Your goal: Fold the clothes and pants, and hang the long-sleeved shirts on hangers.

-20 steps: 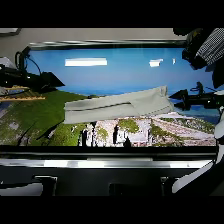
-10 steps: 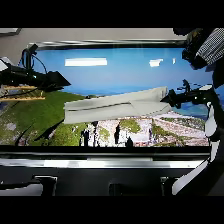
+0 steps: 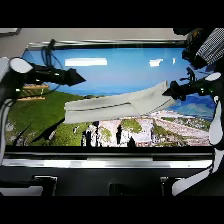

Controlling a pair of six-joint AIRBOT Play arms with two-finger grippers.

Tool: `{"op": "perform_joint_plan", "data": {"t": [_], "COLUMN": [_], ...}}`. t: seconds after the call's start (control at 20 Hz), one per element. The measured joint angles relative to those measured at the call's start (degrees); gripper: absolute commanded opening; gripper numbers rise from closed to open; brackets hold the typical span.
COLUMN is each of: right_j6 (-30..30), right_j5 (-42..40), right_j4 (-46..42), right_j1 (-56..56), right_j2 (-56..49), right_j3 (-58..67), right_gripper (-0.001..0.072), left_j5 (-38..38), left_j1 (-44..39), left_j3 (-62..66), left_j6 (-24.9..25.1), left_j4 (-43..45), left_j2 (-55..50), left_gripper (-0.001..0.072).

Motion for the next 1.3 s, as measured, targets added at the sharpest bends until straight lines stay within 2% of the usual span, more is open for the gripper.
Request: {"op": "perform_joint_plan", "data": {"t": [0.2, 0.45, 0.75, 1.05, 1.3], "right_j6": [6.3, 11.9, 13.7, 14.6, 16.0], "right_j5": [3.6, 6.3, 6.6, 7.2, 7.9], "right_j4": [-8.1, -14.1, -16.6, -17.0, -18.9], "right_j1": [5.0, 11.2, 18.3, 23.2, 25.6], "right_j2": [8.4, 17.3, 24.8, 31.0, 32.1], "right_j3": [0.0, 0.0, 0.0, 0.0, -0.1], "right_gripper": [0.0049, 0.0049, 0.005, 0.005, 0.0051], "left_j5": [5.9, 9.4, 12.6, 22.0, 30.4], "left_j1": [-9.4, -18.4, -26.3, -31.1, -35.8], "left_j3": [0.0, 0.0, 0.0, 0.0, 0.0], "left_j6": [-1.2, -6.6, -11.8, -21.3, -24.5], "left_j4": [-0.2, -0.5, -2.7, -3.8, -12.4], "left_j2": [-8.7, -17.7, -22.2, -24.1, -26.8], "left_gripper": [0.0023, 0.0023, 0.0022, 0.0022, 0.0021]}}
